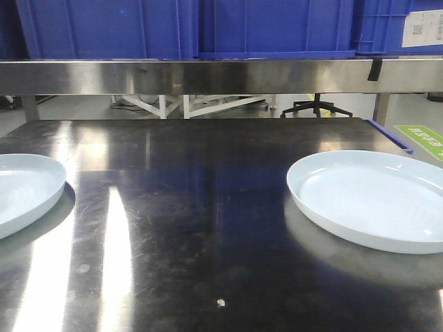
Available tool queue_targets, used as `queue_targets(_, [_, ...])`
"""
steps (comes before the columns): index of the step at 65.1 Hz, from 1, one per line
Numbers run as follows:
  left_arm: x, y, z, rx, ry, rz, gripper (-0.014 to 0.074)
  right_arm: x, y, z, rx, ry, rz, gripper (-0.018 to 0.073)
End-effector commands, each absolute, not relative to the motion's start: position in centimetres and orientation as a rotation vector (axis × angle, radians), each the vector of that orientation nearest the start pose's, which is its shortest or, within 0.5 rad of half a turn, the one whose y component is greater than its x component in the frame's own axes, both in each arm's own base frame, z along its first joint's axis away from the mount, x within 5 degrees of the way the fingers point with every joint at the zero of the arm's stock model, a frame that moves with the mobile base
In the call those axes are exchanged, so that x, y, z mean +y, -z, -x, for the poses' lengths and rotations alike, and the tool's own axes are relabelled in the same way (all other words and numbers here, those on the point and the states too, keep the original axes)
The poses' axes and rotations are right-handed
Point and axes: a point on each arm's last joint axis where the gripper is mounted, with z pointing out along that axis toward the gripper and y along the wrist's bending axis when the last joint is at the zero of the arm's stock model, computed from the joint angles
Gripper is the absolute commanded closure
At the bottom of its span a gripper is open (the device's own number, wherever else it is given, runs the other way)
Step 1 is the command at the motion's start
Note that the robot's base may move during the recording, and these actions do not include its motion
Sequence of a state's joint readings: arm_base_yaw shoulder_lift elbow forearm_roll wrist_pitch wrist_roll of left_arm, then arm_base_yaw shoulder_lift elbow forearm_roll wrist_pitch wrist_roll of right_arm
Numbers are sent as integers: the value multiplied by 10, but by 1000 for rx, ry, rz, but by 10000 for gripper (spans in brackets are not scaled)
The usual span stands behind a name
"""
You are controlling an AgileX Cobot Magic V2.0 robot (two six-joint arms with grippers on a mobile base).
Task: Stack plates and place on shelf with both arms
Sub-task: 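Grasp the rim of the plate below the left gripper and lift, then carry the plate toward the other plate, lower it, open left gripper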
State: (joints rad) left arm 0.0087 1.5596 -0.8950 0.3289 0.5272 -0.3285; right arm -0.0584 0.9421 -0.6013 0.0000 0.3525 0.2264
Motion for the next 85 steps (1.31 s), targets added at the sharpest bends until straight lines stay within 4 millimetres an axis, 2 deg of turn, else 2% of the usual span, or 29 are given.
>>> queue_targets(1, [19, -227, -305, 2546, -189, 137, 139, -11, -299, -194, 2046, -98, -283, 9])
queue_targets(18, [19, -215, -309, 2584, -175, 156, 139, -11, -299, -193, 2051, -98, -284, 9])
queue_targets(31, [19, -214, -309, 2593, -177, 157, 148, -11, -298, -193, 2059, -97, -285, 9])
queue_targets(33, [19, -214, -309, 2593, -177, 157, 167, -11, -298, -193, 2060, -97, -285, 9])
queue_targets(37, [19, -214, -309, 2593, -177, 157, 271, -11, -298, -193, 2061, -97, -286, 9])
queue_targets(40, [19, -214, -309, 2593, -177, 157, 385, -11, -298, -193, 2061, -97, -286, 9])
queue_targets(43, [19, -214, -309, 2593, -176, 158, 535, -11, -298, -193, 2061, -97, -286, 9])
queue_targets(47, [19, -214, -309, 2591, -162, 172, 480, -11, -298, -193, 2061, -97, -286, 9])
queue_targets(49, [18, -215, -310, 2588, -143, 190, 483, -11, -298, -193, 2061, -97, -286, 9])
queue_targets(59, [9, -237, -313, 2556, -123, 185, 499, -11, -298, -193, 2061, -97, -286, 9])
queue_targets(70, [-12, -282, -318, 2438, -82, 113, 499, -11, -298, -193, 2061, -97, -286, 9])
queue_targets(76, [-30, -305, -318, 2376, -34, 62, 499, -11, -298, -193, 2061, -97, -286, 9])
queue_targets(85, [-69, -322, -317, 2338, 74, -34, 499, -11, -298, -193, 2061, -97, -286, 9])
